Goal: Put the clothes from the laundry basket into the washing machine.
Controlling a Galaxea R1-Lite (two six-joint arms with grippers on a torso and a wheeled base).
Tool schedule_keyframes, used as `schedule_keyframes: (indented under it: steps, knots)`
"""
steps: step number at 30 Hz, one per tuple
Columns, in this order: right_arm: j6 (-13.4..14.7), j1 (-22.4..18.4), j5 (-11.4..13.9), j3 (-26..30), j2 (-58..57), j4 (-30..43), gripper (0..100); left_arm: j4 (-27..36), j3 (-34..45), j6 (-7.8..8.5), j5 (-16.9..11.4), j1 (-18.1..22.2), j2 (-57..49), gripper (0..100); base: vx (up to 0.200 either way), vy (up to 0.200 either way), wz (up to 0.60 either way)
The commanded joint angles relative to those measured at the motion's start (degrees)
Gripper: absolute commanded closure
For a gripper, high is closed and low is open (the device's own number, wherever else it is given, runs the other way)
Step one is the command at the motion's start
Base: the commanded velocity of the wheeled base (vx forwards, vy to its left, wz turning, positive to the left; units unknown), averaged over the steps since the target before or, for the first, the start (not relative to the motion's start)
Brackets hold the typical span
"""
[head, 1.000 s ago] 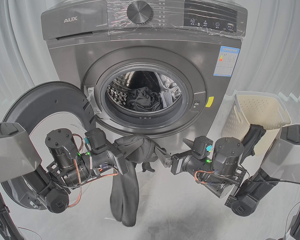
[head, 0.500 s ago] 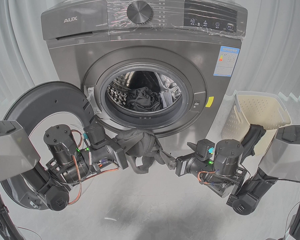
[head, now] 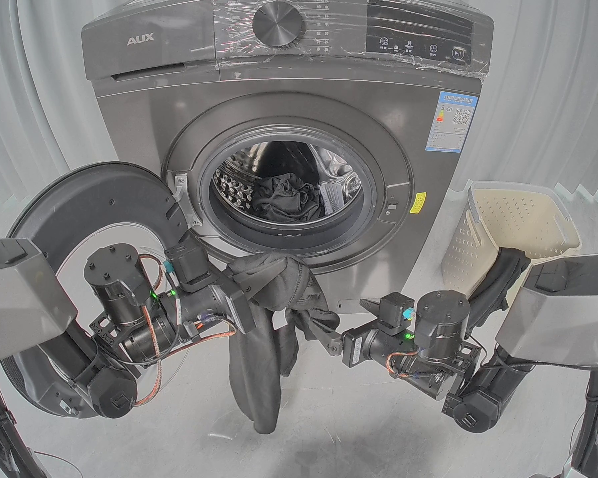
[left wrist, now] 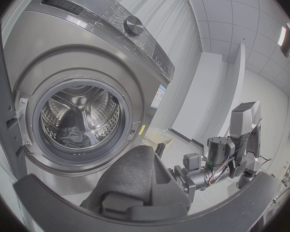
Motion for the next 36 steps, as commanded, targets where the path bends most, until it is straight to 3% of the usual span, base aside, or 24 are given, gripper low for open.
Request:
schedule_keyframes:
  steps: [1, 12, 28, 29, 36]
  knots:
    - [0.1, -0.1, 0.3, 0.0, 1.0, -0.1, 0, -0.1, 0.0, 0.01, 0.0, 0.0, -0.1, 100, 0.000, 0.000, 0.00]
    - [-0.1, -1.1, 0.9, -1.0, 3.4, -0.1, 0, -0.1, 0.1, 0.01, 0.1, 0.0, -0.2, 100, 0.000, 0.000, 0.00]
    - [-1.4, -1.8, 1.0, -13.3, 10.3, -2.5, 0, -0.1, 0.3, 0.10, 0.0, 0.5, -0.2, 100, 0.000, 0.000, 0.00]
    - [-1.4, -1.9, 1.0, -13.5, 10.3, -2.6, 100, -0.1, 0.3, 0.10, 0.0, 0.6, -0.2, 100, 0.000, 0.000, 0.00]
    - [-1.0, -1.4, 1.1, -13.4, 9.5, -4.0, 100, -0.1, 0.4, 0.10, 0.0, 0.7, 0.0, 100, 0.000, 0.000, 0.00]
